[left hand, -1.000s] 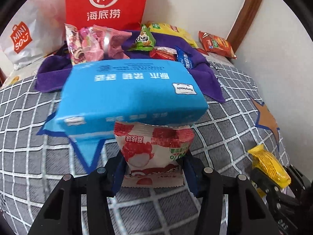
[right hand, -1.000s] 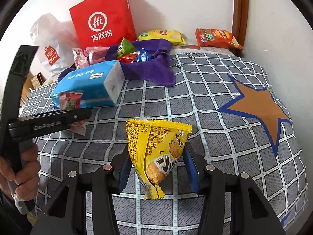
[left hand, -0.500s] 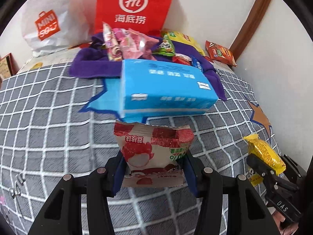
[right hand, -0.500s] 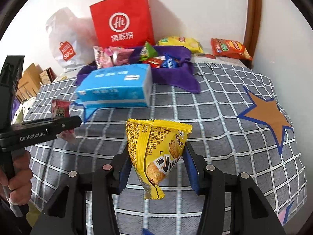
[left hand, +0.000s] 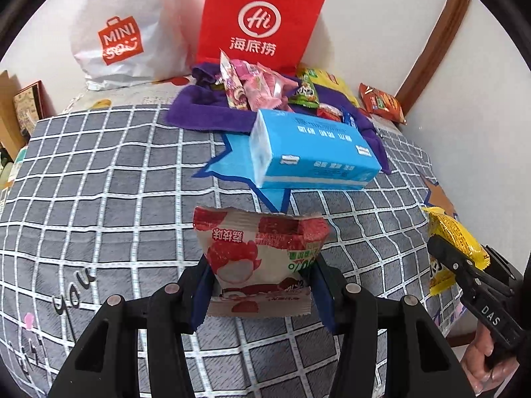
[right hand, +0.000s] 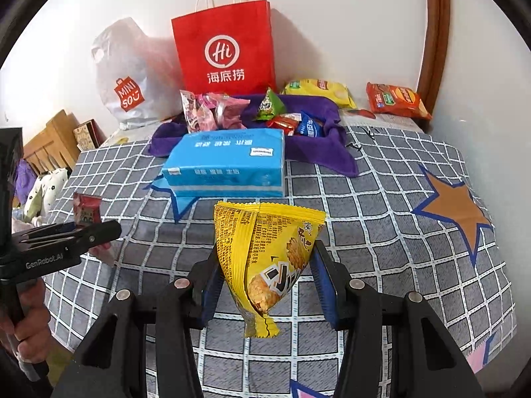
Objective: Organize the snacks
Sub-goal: 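Carry the yellow bag and red-and-white packet with both tools toward the purple towel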
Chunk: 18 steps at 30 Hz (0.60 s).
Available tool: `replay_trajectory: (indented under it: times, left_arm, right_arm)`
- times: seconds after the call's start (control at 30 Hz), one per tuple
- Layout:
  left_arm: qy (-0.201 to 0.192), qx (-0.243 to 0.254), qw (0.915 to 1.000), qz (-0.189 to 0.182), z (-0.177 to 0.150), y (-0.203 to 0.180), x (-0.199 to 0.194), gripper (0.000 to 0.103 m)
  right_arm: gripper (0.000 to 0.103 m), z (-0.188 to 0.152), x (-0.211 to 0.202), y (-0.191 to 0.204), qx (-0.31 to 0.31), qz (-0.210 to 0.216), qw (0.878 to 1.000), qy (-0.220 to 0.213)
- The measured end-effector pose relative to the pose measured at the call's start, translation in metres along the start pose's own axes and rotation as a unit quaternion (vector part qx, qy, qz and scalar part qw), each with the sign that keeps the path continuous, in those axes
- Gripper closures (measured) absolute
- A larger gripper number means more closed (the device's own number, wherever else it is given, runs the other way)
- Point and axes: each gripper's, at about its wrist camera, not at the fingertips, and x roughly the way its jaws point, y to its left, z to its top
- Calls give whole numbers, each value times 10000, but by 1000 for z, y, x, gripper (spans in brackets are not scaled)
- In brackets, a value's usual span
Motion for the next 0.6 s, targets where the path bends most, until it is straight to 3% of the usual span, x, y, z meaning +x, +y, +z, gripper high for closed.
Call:
replay_trajectory:
  times: [0.6]
  left_arm:
    - [-256, 39, 9996, -93, 20, 2, -30, 53]
  right_arm:
    - [53, 21, -20, 9, -63, -61, 9996, -254]
